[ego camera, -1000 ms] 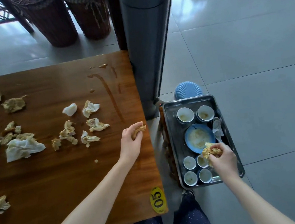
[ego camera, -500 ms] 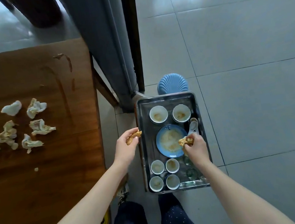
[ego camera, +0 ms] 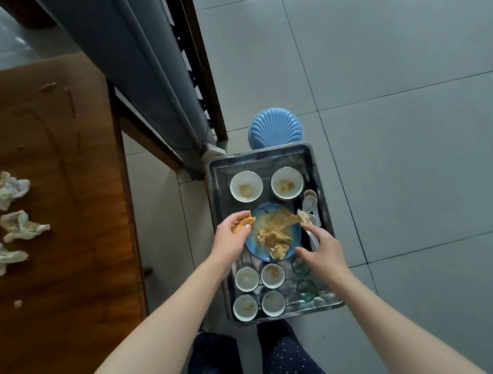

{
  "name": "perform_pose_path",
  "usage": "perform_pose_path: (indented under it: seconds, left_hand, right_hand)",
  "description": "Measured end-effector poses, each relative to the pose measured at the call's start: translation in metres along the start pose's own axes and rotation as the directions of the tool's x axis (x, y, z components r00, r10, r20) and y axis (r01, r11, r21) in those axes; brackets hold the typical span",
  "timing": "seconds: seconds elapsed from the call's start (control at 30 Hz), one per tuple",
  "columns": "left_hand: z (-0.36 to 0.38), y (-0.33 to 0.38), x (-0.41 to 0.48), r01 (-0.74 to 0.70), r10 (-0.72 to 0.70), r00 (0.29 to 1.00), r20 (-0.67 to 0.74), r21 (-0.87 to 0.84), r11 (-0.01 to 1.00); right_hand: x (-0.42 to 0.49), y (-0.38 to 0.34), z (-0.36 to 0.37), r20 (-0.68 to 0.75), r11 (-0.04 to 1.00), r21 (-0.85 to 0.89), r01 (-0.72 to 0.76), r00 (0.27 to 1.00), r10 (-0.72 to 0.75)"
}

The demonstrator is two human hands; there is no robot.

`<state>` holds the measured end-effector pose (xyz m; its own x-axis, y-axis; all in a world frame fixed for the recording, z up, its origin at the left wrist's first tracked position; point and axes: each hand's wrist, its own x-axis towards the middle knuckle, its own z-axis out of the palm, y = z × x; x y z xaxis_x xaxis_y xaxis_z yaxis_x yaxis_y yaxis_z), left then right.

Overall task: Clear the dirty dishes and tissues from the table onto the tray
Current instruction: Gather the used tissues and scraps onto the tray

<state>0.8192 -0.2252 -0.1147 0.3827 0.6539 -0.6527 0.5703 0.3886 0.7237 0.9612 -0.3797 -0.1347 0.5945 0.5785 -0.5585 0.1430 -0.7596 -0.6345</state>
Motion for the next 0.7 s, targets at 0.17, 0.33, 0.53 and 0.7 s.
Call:
perform_pose_path:
  seconds: [0.17, 0.33, 0.53, 0.7]
  left_hand:
    - [0.029, 0.003, 0.017, 0.006, -0.009, 0.998, 0.068, 0.043, 0.999]
    - [0.036, 0.007, 0.029, 0.099, -0.118, 0.974, 0.196, 0.102, 0.99]
    - [0.005, 0.01, 0.015, 0.056, -0.07, 0.986, 0.149, 0.094, 0.994]
    - [-0.043, 0.013, -0.018, 0.042, -0.043, 0.999, 0.033, 0.028, 0.999]
  right_hand:
    - [-0.002, 0.013, -0.016, -0.029, 1.0, -0.024, -0.01, 1.0, 0.01]
    - [-0.009, 0.021, -0.026, -0.044, 0.998, -0.055, -0.004, 0.999, 0.002]
    - [-0.021, 0.012, -0.024, -0.018, 0.999, -0.031, 0.024, 1.0, -0.024]
    - [-0.032, -0.017, -0.013, 0.014, 0.997, -0.022, 0.071, 0.997, -0.07]
